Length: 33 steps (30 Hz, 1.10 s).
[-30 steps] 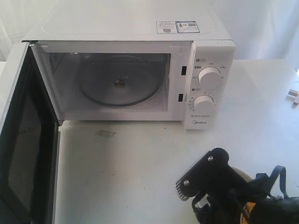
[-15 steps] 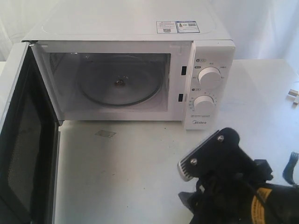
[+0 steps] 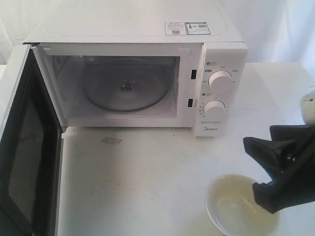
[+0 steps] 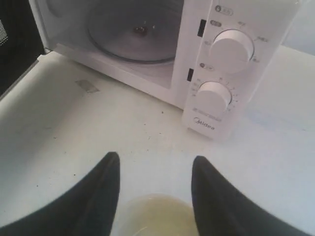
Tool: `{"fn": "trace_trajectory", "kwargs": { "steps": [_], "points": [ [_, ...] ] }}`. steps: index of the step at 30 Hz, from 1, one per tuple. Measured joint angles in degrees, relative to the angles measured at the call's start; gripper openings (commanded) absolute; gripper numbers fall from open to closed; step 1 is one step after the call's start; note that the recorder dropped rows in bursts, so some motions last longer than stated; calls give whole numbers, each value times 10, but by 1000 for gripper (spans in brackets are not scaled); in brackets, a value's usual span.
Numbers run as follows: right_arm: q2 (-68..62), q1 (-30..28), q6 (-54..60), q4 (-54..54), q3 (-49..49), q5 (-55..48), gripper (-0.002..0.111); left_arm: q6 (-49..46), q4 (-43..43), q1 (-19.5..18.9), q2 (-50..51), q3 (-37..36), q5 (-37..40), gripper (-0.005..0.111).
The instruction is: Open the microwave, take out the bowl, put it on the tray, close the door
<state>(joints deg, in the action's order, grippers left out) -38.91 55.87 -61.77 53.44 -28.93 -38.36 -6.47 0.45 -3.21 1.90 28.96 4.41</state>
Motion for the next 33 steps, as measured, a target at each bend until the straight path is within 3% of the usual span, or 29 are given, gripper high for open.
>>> {"fn": "trace_trajectory", "kwargs": {
  "steps": [1, 2, 3, 6, 9, 14, 18, 24, 28, 33],
  "points": [
    [11, 0, 9, 2, 0, -14, 22, 0, 0, 0, 17, 0, 29, 0],
    [15, 0, 16, 3, 0, -24, 4, 0, 1, 0, 28, 0, 43, 0],
    [23, 0, 25, 4, 0, -47, 0, 0, 2, 0, 51, 0, 67, 0],
    [34, 0, 41, 4, 0, -61, 0, 0, 2, 0, 76, 0, 84, 0],
    [35, 0, 57, 26, 0, -1, 0, 0, 2, 0, 76, 0, 81, 0],
    [35, 1, 88, 163, -22, 74, 0, 0, 2, 0, 76, 0, 79, 0],
    [35, 1, 89, 239, -71, 54, 0, 2, 2, 0, 76, 0, 79, 0],
    [12, 1, 89, 252, -188, -34, 0, 4, -5, 0, 77, 3, 99, 0],
    [-30, 1, 105, 244, -274, -84, 0, 4, -8, 0, 90, 47, 147, 0],
    [-90, 1, 203, 208, -381, -132, 0, 3, -9, 0, 136, 166, 247, 0]
  ]
}}
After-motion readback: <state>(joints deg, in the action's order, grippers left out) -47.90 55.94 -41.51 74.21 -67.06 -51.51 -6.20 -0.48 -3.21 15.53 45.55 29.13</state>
